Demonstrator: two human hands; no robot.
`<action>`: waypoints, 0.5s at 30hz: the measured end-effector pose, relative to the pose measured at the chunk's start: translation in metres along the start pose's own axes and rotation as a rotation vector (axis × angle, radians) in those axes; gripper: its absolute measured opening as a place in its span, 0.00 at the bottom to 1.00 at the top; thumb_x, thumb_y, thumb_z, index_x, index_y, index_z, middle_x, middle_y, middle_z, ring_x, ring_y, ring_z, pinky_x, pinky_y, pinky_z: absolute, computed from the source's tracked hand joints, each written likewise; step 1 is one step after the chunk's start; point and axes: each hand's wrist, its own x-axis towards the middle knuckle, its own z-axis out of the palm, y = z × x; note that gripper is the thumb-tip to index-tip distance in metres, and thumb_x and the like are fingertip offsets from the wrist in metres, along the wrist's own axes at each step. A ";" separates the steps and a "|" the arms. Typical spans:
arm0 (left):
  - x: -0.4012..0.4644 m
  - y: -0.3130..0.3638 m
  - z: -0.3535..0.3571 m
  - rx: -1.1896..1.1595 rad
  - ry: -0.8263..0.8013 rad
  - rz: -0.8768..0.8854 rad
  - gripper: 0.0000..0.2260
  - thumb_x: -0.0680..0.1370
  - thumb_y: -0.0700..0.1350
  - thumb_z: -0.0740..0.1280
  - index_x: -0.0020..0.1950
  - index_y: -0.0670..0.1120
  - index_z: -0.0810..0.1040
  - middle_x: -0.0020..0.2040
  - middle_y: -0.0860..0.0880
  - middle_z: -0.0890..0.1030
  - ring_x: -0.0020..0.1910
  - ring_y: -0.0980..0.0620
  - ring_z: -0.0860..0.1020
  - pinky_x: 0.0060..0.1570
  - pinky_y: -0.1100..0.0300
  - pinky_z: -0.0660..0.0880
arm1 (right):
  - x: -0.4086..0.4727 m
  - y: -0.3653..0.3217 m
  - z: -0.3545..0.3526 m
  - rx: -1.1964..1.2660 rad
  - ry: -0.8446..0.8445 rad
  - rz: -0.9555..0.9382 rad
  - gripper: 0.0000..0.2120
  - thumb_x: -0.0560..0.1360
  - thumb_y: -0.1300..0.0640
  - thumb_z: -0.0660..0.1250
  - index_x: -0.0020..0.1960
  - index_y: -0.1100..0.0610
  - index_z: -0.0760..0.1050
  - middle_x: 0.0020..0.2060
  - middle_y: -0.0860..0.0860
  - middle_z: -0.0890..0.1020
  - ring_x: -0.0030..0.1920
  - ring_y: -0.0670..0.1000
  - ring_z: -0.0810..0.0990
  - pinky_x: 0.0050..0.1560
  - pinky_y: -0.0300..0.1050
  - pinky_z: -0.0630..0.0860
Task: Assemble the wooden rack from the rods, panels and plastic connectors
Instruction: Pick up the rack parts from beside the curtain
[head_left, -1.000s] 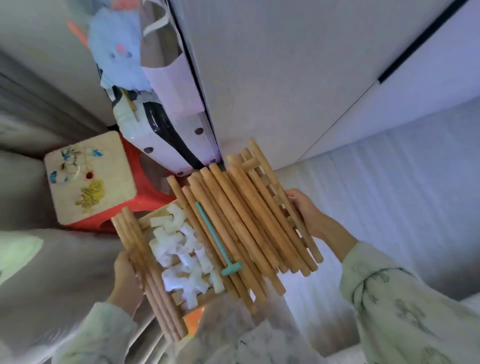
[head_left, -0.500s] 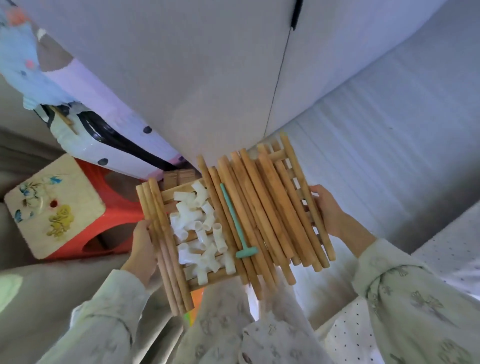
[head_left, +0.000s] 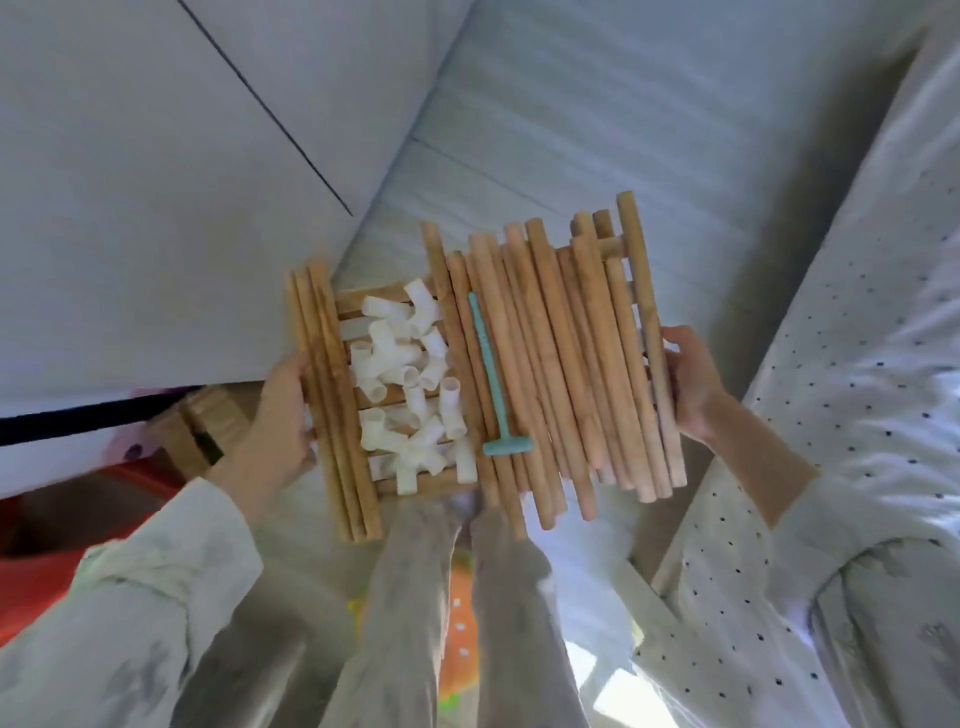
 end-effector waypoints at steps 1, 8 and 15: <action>0.022 -0.003 0.016 0.060 -0.004 0.027 0.13 0.78 0.49 0.56 0.38 0.50 0.76 0.25 0.55 0.79 0.37 0.52 0.76 0.35 0.61 0.71 | 0.024 0.010 -0.011 0.025 0.019 0.001 0.17 0.74 0.47 0.54 0.37 0.54 0.76 0.28 0.50 0.75 0.29 0.51 0.73 0.37 0.43 0.70; 0.194 -0.056 0.112 0.286 -0.062 0.113 0.12 0.78 0.45 0.53 0.39 0.50 0.73 0.38 0.50 0.74 0.40 0.54 0.71 0.42 0.55 0.69 | 0.187 0.087 -0.070 0.129 0.061 0.036 0.22 0.75 0.41 0.54 0.44 0.56 0.78 0.37 0.52 0.81 0.38 0.54 0.79 0.47 0.48 0.76; 0.335 -0.111 0.184 0.413 -0.199 0.143 0.12 0.78 0.46 0.52 0.41 0.50 0.74 0.40 0.50 0.74 0.40 0.54 0.72 0.39 0.56 0.67 | 0.322 0.157 -0.110 0.219 0.156 0.052 0.32 0.77 0.34 0.50 0.51 0.59 0.79 0.46 0.57 0.84 0.48 0.57 0.81 0.47 0.50 0.77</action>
